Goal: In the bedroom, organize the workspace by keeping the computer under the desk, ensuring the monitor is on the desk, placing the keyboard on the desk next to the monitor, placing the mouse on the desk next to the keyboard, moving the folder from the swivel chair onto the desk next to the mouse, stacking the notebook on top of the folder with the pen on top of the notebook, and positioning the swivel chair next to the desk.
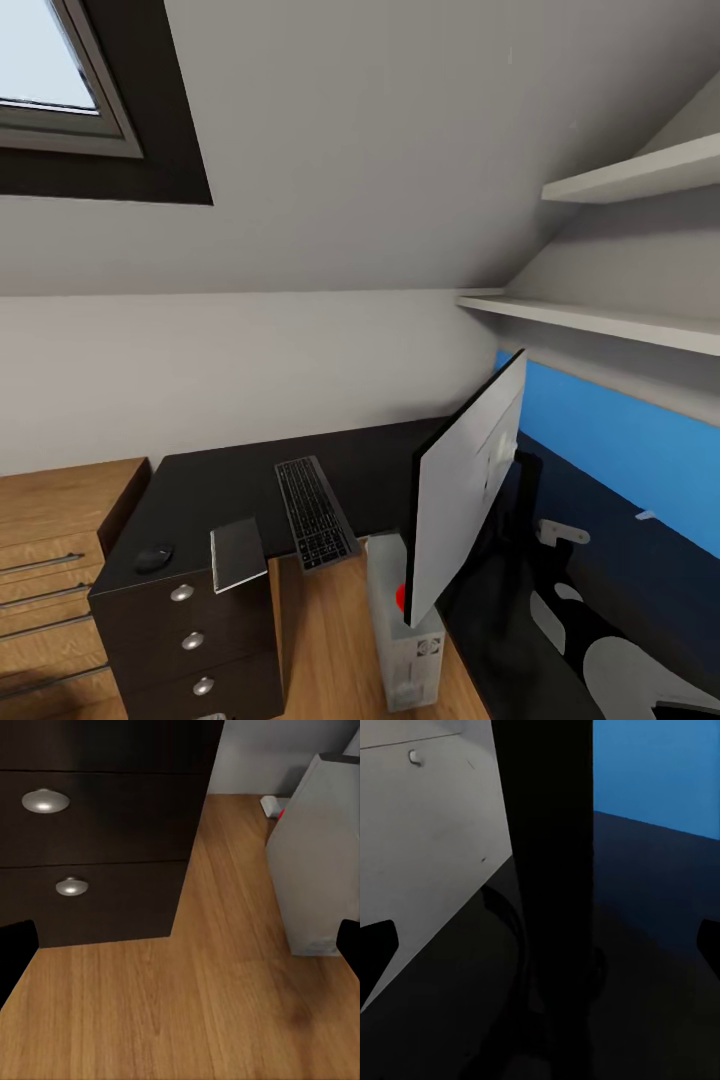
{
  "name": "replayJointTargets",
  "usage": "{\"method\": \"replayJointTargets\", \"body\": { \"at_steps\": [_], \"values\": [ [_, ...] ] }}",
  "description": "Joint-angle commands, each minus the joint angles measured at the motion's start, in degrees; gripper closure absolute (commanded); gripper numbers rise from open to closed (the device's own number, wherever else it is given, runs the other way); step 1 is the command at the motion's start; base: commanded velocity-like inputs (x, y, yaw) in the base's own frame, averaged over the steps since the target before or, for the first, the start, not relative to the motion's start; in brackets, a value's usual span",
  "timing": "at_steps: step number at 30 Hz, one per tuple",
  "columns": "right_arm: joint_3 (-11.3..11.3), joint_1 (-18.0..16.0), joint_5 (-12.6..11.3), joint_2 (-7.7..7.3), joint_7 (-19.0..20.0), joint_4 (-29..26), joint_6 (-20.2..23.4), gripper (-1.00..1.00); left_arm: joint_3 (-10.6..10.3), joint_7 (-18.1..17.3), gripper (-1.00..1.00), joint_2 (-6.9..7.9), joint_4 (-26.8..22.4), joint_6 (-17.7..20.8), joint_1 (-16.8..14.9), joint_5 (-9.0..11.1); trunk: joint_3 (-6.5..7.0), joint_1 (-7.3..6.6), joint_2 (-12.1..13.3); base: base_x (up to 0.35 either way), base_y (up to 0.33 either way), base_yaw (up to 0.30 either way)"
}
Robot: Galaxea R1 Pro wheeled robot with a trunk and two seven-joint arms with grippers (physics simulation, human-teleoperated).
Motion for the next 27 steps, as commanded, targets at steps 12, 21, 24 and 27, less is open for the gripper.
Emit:
{"method": "replayJointTargets", "body": {
  "at_steps": [12,21,24,27],
  "values": [
    [-0.04,-0.05,-0.31,0.02,0.09,0.08,-0.21,-1.00,-0.54,0.18,-1.00,0.03,0.00,-0.23,-0.06,0.57,0.08,0.00,-0.05,0.001,0.000,-0.037],
    [-0.04,-0.05,-0.25,0.02,0.15,0.07,-0.21,-1.00,-0.36,0.18,-1.00,0.07,0.00,-0.24,-0.06,0.60,0.16,0.00,-0.05,0.000,0.000,-0.023],
    [-0.04,-0.05,-0.25,0.02,0.16,0.09,-0.21,-1.00,-0.33,0.18,-1.00,0.07,0.00,-0.24,-0.06,0.59,0.17,0.00,-0.05,0.000,0.000,-0.003],
    [-0.04,-0.05,-0.25,0.02,0.16,0.08,-0.21,-1.00,-0.36,0.18,-1.00,0.07,0.00,-0.24,-0.06,0.58,0.17,0.00,-0.05,0.000,0.000,0.000]
  ]
}}
